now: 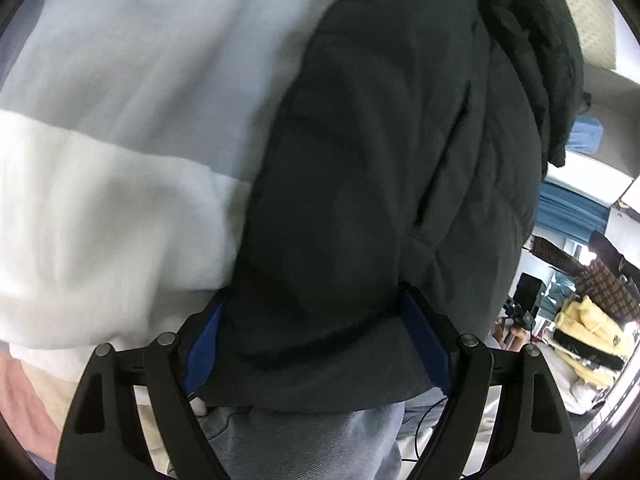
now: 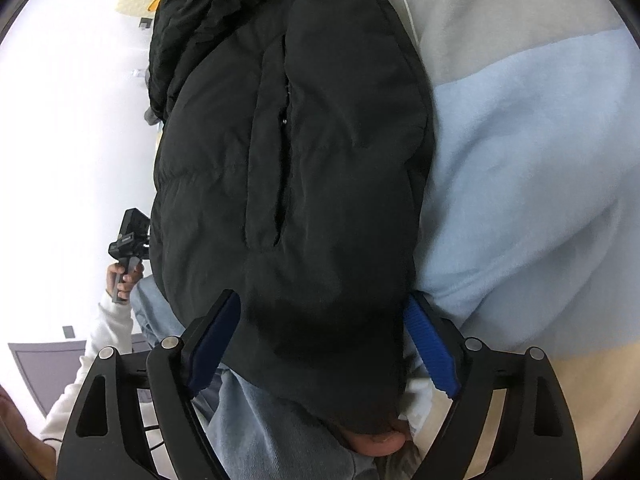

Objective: Fold large clothes
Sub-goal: 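Lift the hem with both tools and fold it toward the collar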

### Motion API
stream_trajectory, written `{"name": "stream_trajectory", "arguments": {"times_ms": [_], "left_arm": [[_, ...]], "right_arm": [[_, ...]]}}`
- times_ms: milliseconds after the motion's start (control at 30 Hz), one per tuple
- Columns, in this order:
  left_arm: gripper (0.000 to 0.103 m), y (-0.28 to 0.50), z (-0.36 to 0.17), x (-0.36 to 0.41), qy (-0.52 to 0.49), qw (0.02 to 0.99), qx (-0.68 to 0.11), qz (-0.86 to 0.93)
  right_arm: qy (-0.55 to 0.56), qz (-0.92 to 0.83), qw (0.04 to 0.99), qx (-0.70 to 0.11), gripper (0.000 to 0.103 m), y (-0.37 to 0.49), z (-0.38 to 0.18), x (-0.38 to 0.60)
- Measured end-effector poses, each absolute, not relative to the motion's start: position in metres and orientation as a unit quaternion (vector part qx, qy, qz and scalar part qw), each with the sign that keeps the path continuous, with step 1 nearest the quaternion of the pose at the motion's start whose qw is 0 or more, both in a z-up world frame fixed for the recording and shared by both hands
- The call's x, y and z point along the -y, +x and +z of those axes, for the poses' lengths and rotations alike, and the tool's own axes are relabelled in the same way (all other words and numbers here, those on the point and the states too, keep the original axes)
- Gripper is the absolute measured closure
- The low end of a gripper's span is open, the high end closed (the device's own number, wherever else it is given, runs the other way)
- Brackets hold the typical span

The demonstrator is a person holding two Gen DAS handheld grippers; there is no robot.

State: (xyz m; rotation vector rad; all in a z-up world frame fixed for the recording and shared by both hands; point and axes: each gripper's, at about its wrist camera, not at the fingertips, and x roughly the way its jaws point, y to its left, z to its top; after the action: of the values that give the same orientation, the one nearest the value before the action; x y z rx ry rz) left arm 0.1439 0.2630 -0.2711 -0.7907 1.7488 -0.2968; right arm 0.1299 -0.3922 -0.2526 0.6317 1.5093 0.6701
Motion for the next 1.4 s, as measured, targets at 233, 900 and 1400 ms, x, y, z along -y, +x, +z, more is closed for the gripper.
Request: {"name": "stream_trajectory", "arguments": {"times_ms": [233, 900, 1400], "left_arm": [[0.024, 0.153, -0.265, -0.251, -0.32, 0.57, -0.75, -0.105], [0.023, 0.167, -0.217, -0.192, -0.066, 0.662, -0.744, -0.064], [0.023, 0.168, -0.225, -0.19, -0.098, 0.65, -0.751, -0.066]], "right_arm": [[0.27, 0.241, 0.641, -0.677, 0.021, 0.128, -0.255, 0.394], [0.209, 0.237, 0.633, -0.707, 0.0, 0.138, -0.256, 0.365], [0.206, 0.386, 0.641, -0.63, 0.0, 0.137, -0.224, 0.334]]}}
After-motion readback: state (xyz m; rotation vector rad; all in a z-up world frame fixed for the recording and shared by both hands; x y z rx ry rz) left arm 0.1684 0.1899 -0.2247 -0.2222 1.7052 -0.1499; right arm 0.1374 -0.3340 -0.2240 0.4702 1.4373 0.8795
